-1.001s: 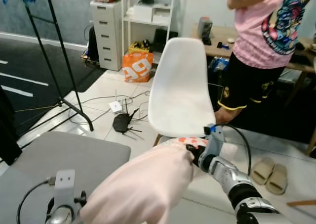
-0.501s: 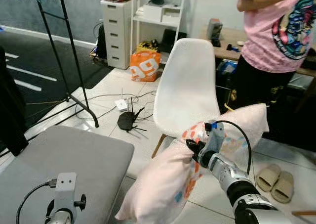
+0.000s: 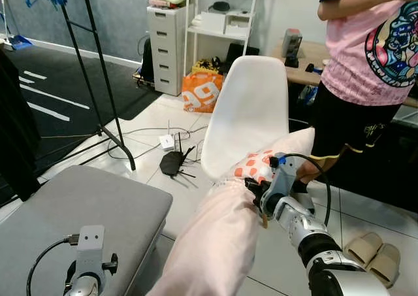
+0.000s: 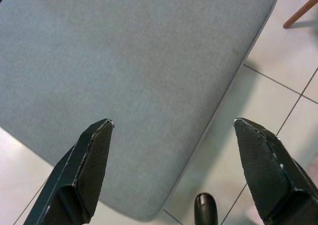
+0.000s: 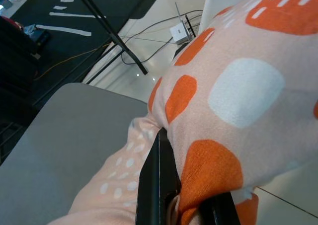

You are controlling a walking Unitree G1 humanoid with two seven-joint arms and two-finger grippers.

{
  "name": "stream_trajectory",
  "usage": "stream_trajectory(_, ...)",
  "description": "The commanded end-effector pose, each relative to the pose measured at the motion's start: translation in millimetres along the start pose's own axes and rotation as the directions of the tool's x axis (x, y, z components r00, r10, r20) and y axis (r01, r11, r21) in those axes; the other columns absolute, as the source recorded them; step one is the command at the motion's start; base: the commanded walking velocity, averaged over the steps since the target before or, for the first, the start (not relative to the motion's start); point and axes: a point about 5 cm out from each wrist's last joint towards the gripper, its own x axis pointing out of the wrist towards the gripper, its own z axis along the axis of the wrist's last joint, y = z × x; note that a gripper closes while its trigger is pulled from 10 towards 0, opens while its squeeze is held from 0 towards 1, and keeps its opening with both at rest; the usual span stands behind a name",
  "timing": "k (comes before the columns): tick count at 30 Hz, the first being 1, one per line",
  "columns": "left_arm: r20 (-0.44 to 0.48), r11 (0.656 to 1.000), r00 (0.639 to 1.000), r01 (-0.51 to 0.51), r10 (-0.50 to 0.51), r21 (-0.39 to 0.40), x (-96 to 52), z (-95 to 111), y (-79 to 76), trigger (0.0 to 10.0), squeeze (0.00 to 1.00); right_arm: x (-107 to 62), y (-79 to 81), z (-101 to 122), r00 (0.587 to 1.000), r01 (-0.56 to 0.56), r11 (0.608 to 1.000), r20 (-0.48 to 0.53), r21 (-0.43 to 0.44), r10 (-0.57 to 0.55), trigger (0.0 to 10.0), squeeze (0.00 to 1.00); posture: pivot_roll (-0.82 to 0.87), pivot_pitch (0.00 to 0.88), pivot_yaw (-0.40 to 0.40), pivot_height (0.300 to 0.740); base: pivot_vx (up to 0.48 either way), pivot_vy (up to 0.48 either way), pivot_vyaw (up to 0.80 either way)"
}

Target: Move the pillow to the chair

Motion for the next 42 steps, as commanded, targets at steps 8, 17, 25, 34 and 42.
stream_trajectory(8,0.001,1.000,1.000,0.010,-0.010,0.020,-0.3,-1,0.7,10.0,0.00,1.7,1.8,19,0.997,-0.011,0.999,0.075,-0.030,0.013,10.0,0.00,-0.10,0.053,-0.048,0.740,0.304,0.000,0.00)
stream_trajectory(17,0.003,1.000,1.000,0.015,-0.015,0.023,0.0,0,0.6,10.0,0.00,2.5,3.3,21,0.996,-0.012,0.999,0.082,-0.033,0.015,10.0,0.00,-0.10,0.056,-0.049,0.740,0.453,0.000,0.00)
stream_trajectory(25,0.002,0.999,1.000,0.018,-0.018,0.027,0.0,0,0.7,10.0,0.00,2.0,1.2,26,0.995,0.006,0.999,0.097,-0.040,-0.002,10.0,0.00,-0.10,0.058,-0.049,0.740,0.480,0.000,-0.30)
stream_trajectory(34,-0.003,0.999,1.000,0.021,-0.021,0.030,-0.3,-1,0.1,10.0,0.00,2.2,1.1,28,0.995,0.009,0.999,0.104,-0.049,-0.003,10.0,0.00,-0.11,0.048,-0.050,0.740,0.480,0.000,-0.79)
stream_trajectory(42,-0.006,0.999,1.000,0.022,-0.022,0.030,-0.7,-2,0.1,10.0,0.00,2.8,2.9,29,0.995,0.004,0.997,0.104,-0.072,0.004,10.0,0.00,-0.11,0.047,-0.050,0.740,0.480,0.000,-0.45)
